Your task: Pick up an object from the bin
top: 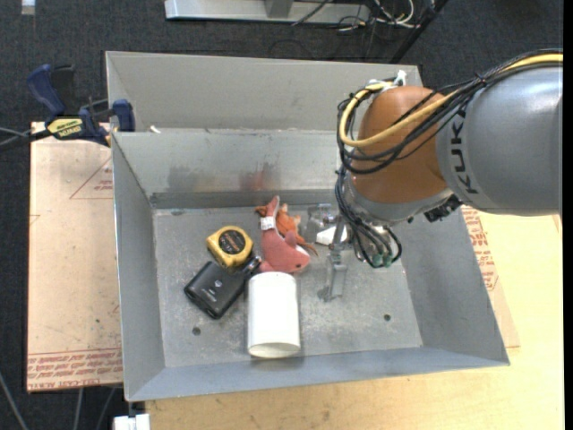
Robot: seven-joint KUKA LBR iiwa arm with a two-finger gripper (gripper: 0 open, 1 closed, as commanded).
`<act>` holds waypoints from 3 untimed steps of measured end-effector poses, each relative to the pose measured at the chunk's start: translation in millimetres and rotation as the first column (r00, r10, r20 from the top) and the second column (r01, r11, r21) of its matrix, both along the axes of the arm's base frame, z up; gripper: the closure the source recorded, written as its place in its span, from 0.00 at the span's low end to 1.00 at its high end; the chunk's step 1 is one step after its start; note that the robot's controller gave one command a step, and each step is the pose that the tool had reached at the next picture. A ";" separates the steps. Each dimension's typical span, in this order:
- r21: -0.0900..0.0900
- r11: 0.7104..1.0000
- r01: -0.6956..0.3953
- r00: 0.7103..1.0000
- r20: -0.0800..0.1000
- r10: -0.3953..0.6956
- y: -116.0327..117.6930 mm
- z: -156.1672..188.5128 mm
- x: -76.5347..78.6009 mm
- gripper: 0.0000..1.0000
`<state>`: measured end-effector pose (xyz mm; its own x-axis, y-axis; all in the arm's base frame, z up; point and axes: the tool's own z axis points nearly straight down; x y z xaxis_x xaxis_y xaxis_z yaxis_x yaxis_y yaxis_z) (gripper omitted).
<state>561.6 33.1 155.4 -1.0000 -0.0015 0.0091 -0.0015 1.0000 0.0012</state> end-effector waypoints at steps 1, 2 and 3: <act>0.000 1.000 0.001 1.000 0.007 -0.001 -0.1 4.3 1.6 0.00; -0.001 1.000 -0.031 1.000 0.005 0.031 32.0 -43.1 17.1 0.00; 0.000 0.997 -0.083 0.997 0.010 0.083 66.7 -92.2 32.1 0.00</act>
Offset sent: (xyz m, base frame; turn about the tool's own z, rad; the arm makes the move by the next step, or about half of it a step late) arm 0.0284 0.0628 -0.0854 -0.0586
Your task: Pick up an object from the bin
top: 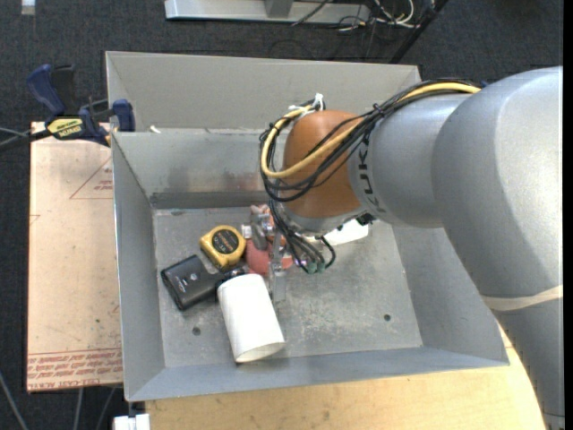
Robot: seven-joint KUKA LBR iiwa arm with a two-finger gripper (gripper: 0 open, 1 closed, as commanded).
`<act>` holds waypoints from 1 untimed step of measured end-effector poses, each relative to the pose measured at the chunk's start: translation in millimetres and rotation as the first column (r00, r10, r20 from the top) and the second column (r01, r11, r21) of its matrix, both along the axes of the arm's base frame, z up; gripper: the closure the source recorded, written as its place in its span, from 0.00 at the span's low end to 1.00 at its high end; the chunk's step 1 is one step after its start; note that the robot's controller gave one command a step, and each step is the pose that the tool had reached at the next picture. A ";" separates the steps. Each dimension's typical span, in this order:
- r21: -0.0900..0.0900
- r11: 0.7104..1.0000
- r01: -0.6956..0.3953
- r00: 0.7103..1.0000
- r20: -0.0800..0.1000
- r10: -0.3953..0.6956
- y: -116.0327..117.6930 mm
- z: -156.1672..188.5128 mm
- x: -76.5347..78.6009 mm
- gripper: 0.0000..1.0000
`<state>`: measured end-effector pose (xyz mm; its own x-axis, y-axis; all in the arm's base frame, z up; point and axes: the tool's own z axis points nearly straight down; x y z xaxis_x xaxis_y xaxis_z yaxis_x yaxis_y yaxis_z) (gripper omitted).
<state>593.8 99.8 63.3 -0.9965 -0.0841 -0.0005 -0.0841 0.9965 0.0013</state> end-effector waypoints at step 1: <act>-0.004 0.984 -0.177 0.984 0.003 0.177 28.7 4.6 -9.3 0.00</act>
Offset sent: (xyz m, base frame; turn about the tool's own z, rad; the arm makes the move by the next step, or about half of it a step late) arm -0.0005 0.0514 0.0067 -0.5634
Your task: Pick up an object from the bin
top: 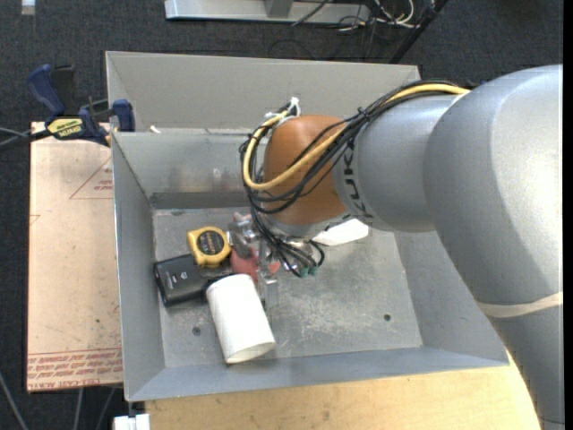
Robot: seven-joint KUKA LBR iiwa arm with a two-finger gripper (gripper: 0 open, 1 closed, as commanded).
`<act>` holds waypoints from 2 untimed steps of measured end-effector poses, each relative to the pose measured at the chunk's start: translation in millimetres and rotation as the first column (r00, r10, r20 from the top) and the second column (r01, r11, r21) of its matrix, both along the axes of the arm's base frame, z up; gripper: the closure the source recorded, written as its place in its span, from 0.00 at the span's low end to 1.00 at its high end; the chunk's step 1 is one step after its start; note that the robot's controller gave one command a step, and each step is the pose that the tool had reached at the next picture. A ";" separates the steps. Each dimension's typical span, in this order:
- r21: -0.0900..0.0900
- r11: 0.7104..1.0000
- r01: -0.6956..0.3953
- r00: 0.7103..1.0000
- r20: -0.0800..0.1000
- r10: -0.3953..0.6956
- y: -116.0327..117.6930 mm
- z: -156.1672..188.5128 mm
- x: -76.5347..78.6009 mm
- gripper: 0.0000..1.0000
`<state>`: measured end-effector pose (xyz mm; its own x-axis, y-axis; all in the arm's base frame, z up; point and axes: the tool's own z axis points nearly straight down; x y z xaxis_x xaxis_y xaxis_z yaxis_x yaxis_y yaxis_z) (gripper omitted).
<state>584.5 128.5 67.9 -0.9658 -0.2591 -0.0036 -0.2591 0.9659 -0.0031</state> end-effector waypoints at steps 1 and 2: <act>0.006 0.928 -0.373 0.928 0.002 0.373 24.3 2.0 10.5 1.00; 0.006 0.928 -0.372 0.928 0.002 0.372 24.2 2.0 10.5 1.00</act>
Offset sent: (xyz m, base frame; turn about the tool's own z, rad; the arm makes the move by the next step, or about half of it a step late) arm 0.0000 0.0000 0.0000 0.0000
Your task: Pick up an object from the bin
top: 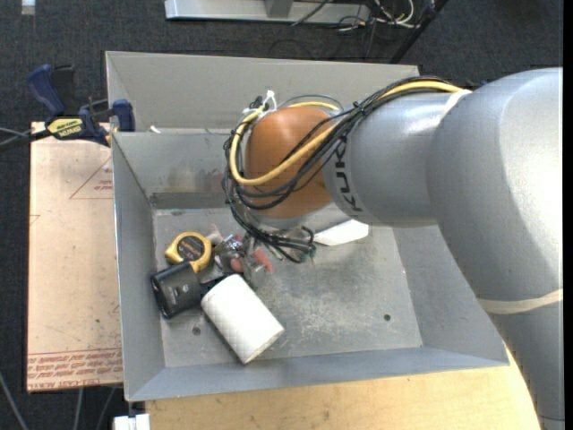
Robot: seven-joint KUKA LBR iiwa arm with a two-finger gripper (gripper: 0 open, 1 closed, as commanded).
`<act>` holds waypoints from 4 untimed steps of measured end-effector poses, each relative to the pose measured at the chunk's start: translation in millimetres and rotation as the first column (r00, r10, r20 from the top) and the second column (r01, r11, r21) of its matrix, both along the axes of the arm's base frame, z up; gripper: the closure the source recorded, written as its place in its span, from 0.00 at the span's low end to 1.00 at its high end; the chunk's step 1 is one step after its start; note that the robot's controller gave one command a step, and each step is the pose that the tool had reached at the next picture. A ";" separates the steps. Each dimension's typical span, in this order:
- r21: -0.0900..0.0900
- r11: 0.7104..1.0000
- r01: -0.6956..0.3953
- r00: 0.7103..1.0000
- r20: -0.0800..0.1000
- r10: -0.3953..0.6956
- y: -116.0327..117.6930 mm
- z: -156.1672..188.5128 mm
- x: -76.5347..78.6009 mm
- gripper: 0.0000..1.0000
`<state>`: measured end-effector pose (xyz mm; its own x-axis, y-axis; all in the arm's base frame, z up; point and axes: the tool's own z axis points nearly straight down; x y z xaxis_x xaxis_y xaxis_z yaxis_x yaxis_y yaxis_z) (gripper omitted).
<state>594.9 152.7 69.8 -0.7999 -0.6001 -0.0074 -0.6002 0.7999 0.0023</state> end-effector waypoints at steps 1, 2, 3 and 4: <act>0.000 1.000 -0.020 1.000 -0.002 0.020 1.5 33.4 0.9 1.00; 0.002 1.000 -0.015 1.000 0.001 0.015 7.2 135.5 -7.2 1.00; 0.002 1.000 -0.014 1.000 0.000 0.014 7.2 135.5 -7.2 1.00; 0.004 0.999 -0.036 0.999 0.003 0.036 14.1 88.5 -46.7 1.00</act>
Offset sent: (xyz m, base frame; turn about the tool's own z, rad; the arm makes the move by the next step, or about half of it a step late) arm -0.0083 0.0067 0.1371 -0.0164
